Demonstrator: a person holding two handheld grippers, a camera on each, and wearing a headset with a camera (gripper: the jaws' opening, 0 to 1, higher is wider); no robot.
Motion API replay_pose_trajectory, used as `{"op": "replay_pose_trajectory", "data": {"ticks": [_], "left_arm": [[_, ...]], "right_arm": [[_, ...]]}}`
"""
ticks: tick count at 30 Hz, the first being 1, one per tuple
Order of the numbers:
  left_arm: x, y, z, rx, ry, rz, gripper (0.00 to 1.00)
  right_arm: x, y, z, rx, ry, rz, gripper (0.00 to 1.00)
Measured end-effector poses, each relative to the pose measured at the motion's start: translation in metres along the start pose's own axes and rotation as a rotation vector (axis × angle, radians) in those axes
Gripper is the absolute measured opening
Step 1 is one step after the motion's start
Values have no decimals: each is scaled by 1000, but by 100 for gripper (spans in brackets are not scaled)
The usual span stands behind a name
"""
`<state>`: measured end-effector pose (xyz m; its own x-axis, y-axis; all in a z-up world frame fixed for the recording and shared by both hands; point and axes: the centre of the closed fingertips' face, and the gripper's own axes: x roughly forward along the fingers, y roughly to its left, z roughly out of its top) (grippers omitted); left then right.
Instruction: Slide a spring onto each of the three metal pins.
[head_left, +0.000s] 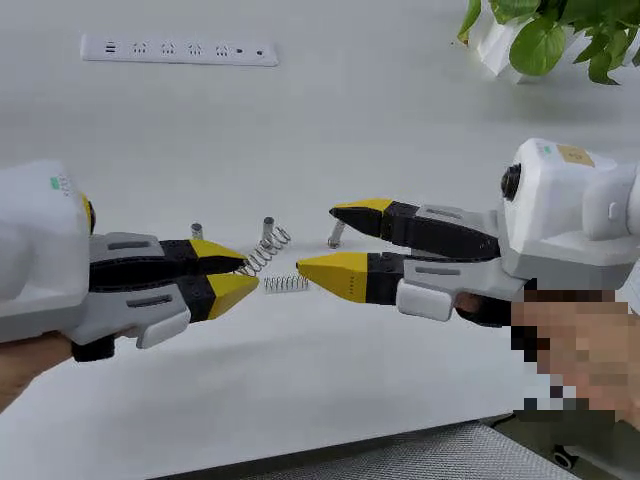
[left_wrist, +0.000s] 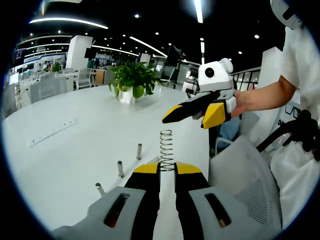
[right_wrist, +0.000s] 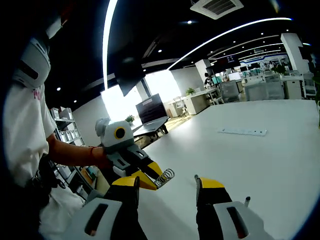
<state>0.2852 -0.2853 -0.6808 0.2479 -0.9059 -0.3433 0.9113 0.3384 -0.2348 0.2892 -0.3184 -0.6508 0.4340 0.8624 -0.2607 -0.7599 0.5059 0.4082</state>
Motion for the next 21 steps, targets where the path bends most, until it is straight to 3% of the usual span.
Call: {"op": "replay_pose_trajectory", "data": {"ticks": [10, 21], "left_arm": [[-2, -7, 18, -35, -88, -26, 7], [-3, -12, 25, -44, -113, -43, 7]], "right_arm": [[5, 7, 10, 101, -77, 25, 33], [13, 13, 19, 139, -115, 55, 25]]}}
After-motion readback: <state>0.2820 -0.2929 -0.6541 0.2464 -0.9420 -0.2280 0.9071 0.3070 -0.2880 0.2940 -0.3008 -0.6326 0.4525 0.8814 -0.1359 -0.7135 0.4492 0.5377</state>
